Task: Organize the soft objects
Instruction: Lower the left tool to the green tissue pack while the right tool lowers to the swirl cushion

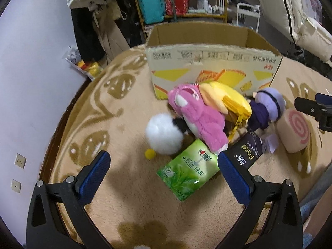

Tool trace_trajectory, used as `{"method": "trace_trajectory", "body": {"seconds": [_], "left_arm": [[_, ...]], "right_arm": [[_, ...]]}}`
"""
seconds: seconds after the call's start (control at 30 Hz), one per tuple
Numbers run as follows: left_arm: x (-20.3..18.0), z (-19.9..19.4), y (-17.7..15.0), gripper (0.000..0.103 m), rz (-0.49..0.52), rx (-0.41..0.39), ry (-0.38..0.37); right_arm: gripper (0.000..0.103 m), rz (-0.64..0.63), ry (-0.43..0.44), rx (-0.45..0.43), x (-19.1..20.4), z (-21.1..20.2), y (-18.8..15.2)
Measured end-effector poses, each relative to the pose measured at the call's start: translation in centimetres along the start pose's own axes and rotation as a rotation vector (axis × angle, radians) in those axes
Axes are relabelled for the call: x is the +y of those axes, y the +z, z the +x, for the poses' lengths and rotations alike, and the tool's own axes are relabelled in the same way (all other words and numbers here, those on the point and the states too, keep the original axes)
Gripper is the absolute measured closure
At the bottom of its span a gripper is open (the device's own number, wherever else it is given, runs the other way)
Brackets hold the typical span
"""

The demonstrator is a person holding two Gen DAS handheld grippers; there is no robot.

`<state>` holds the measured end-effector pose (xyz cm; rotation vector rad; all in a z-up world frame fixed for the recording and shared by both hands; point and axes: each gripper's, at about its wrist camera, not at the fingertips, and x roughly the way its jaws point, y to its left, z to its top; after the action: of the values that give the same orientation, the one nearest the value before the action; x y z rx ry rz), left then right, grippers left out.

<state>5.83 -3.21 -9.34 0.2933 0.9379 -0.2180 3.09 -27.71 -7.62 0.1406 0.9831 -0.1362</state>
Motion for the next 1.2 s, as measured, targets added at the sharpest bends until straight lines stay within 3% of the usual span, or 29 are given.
{"method": "trace_trajectory", "body": {"seconds": [0.43, 0.53, 0.87, 1.2], "left_arm": [[-1.6, 2.8, 0.0, 0.001, 0.054, 0.088, -0.040], [-2.0, 3.3, -0.1, 0.001, 0.068, 0.105, -0.045], [-3.0, 4.9, 0.0, 0.001, 0.102, 0.137, -0.051], [-2.2, 6.6, 0.0, 0.001, 0.061, 0.188, -0.054]], "right_arm": [[0.004, -0.012, 0.009, 0.186, 0.1, 4.2, -0.6], [0.011, 0.007, 0.019, 0.210, -0.6, 4.7, -0.6], [0.011, 0.012, 0.027, 0.248, -1.1, 6.3, -0.3], [0.038, -0.020, 0.038, 0.271, 0.3, 6.3, -0.8]]}}
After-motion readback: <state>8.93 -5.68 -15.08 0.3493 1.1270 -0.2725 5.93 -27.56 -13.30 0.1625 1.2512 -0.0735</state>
